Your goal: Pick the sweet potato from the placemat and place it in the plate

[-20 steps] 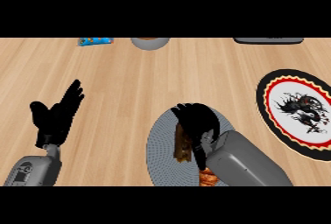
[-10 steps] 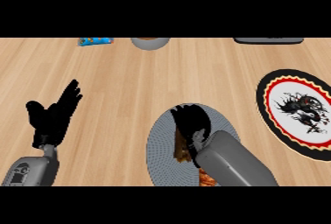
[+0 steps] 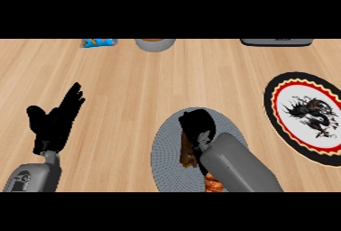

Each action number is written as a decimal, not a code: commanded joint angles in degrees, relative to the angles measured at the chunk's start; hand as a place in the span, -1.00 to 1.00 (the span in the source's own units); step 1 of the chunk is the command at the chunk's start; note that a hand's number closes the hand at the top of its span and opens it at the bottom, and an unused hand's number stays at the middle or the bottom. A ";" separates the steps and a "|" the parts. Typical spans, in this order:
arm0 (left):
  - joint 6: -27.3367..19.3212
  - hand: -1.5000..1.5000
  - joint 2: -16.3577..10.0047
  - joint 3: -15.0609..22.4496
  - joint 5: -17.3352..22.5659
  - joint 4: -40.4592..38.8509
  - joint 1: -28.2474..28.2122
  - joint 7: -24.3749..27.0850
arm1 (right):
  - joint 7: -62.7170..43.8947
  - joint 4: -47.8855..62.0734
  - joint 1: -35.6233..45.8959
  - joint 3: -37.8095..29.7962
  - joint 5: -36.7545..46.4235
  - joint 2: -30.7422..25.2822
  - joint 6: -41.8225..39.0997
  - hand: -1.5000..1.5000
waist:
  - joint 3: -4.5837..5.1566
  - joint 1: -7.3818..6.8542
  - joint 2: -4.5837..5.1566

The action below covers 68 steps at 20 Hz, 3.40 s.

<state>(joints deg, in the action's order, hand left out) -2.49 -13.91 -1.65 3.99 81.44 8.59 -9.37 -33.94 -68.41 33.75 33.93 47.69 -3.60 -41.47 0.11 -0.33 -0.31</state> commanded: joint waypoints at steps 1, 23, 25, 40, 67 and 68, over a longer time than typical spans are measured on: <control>-1.46 0.00 1.52 1.17 -2.13 0.58 0.28 -0.41 | 2.29 1.48 -1.65 1.56 0.52 1.28 -3.41 1.00 | -0.11 0.14 0.31; 1.33 0.00 0.47 -1.99 -0.68 -0.44 0.03 1.02 | -8.24 -2.99 2.22 -21.77 12.13 2.17 37.97 1.00 | -0.21 0.12 0.79; 1.36 0.00 1.08 -1.30 -1.02 -0.97 -0.38 1.12 | -10.33 -5.02 2.77 -20.72 16.84 2.58 45.12 1.00 | -0.15 0.23 0.54; -0.04 0.00 2.07 -1.57 -2.15 -1.35 1.91 -0.71 | -20.87 -15.76 -1.55 -31.76 27.22 -5.56 58.76 1.00 | -0.13 0.96 0.23; 3.26 0.00 1.18 -4.17 -2.47 -2.16 1.13 1.13 | 17.68 1.48 -15.58 -53.59 -7.05 -19.74 58.62 -1.00 | -0.12 0.29 0.37; 2.86 0.00 2.61 -2.45 -2.83 1.25 -2.08 0.81 | 17.30 -1.21 -15.70 -52.94 -5.45 -20.29 59.48 -1.00 | -0.12 0.17 0.29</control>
<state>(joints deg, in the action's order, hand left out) 0.08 -12.14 -4.84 1.66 81.67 8.91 -9.84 -22.02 -68.96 18.35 -18.58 43.35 -22.32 16.54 -0.05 -0.07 0.03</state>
